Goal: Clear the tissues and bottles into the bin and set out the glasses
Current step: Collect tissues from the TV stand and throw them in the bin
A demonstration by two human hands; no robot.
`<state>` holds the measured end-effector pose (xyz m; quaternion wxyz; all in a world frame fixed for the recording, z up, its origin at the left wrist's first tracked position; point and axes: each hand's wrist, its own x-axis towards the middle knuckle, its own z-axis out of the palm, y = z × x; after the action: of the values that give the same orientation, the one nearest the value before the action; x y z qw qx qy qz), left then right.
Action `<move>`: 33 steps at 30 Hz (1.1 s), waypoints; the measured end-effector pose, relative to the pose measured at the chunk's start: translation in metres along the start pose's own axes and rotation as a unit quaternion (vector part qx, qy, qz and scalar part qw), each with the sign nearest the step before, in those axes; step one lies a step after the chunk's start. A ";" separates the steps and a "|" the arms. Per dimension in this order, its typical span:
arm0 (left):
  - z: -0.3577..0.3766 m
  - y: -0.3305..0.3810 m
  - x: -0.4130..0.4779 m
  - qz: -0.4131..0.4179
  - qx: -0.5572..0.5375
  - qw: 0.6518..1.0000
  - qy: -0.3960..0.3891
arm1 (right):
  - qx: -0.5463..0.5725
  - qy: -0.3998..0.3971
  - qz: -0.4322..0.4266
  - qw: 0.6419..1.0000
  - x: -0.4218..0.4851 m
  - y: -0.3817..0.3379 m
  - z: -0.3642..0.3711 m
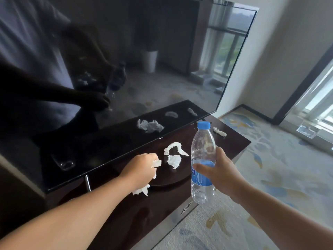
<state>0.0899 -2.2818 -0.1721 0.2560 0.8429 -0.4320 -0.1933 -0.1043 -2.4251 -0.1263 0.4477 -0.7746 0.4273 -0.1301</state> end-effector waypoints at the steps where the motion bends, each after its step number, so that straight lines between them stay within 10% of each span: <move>1: 0.003 0.004 0.003 0.003 0.005 1.000 0.000 | 0.000 -0.001 -0.002 1.000 0.004 0.002 -0.004; 33: 0.108 0.081 0.084 -0.167 0.071 0.983 0.036 | -0.004 -0.165 -0.043 0.985 0.157 0.099 -0.098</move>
<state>0.0265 -2.4202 -0.2185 0.1751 0.9257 -0.2879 -0.1718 -0.1207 -2.6277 -0.1791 0.5031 -0.8049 0.3142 -0.0178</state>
